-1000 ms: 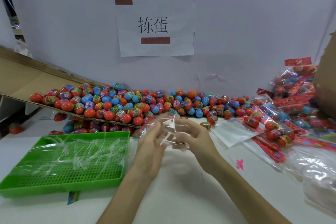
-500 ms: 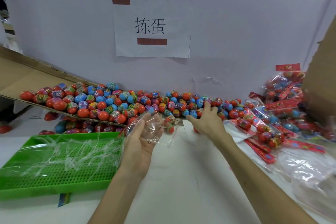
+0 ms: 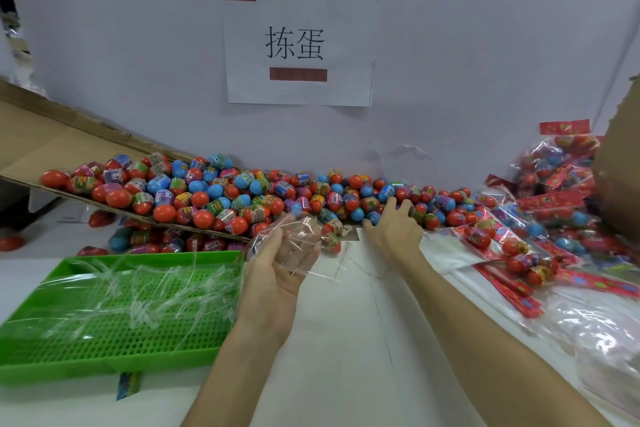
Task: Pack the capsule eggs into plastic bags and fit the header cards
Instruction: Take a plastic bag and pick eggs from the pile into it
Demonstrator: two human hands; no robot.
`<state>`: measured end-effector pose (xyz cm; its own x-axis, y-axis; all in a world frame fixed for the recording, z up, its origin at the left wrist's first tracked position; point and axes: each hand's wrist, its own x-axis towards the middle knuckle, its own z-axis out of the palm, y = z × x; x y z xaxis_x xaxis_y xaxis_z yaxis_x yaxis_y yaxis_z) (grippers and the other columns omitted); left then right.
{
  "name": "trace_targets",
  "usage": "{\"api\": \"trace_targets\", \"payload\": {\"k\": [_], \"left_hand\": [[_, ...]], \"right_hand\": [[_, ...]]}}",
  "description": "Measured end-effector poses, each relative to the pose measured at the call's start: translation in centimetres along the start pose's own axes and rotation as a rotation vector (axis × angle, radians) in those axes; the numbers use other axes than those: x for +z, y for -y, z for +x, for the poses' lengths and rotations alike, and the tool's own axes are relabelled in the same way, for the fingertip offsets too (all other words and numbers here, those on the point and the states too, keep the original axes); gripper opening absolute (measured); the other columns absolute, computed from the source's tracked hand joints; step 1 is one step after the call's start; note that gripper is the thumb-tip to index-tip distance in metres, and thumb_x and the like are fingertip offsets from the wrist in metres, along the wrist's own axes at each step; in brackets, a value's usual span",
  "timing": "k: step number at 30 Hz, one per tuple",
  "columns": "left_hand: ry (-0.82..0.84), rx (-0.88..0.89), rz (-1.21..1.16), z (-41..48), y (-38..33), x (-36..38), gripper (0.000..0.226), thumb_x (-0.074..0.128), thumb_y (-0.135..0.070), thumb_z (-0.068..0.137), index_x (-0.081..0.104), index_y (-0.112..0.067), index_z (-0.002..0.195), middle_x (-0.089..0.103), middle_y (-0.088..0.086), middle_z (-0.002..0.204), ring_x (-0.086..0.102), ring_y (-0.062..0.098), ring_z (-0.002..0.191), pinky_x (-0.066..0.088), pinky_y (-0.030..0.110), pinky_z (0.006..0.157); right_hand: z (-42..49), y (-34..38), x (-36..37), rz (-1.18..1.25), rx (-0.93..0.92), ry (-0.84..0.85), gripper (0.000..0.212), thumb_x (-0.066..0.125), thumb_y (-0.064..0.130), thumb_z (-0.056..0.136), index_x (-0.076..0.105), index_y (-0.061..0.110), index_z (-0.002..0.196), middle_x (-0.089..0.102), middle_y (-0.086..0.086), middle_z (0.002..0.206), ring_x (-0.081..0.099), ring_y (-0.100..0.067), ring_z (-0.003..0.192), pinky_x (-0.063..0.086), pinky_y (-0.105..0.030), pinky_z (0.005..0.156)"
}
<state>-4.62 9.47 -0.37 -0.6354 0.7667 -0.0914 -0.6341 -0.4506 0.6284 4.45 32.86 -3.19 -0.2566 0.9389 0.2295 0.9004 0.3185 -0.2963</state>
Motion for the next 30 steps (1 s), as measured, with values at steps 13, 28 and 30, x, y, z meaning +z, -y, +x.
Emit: {"api": "trace_targets", "payload": {"k": [13,28,30], "left_hand": [[0.008,-0.008,0.051,-0.1,-0.1,0.0,0.033,0.049,-0.023,0.107,0.07,-0.009,0.127,0.075,0.015,0.12,0.073,0.029,0.112,0.055,0.042,0.092],[-0.023,-0.021,-0.027,-0.1,-0.3,0.1,0.032,0.047,-0.021,0.109,0.068,-0.005,0.128,0.077,0.016,0.113,0.077,0.026,0.1,0.063,0.032,0.071],[-0.017,-0.02,-0.018,-0.1,-0.2,0.0,0.034,0.046,-0.022,0.109,0.067,-0.005,0.129,0.077,0.016,0.115,0.077,0.026,0.102,0.064,0.032,0.072]], "right_hand": [[3.3,-2.1,-1.6,0.013,-0.049,0.199,0.077,0.065,0.05,0.087,0.031,0.029,0.152,0.052,-0.015,0.134,0.055,-0.035,0.118,0.051,-0.043,0.09],[-2.3,-1.1,-8.4,1.208,0.145,0.29,0.013,0.072,0.016,0.091,0.073,0.014,0.104,0.071,-0.01,0.107,0.07,-0.025,0.096,0.054,-0.026,0.062],[-4.6,-1.0,-9.3,1.572,0.295,0.502,0.018,0.073,0.014,0.088,0.069,0.01,0.105,0.075,-0.008,0.094,0.072,-0.018,0.08,0.055,-0.025,0.058]]}}
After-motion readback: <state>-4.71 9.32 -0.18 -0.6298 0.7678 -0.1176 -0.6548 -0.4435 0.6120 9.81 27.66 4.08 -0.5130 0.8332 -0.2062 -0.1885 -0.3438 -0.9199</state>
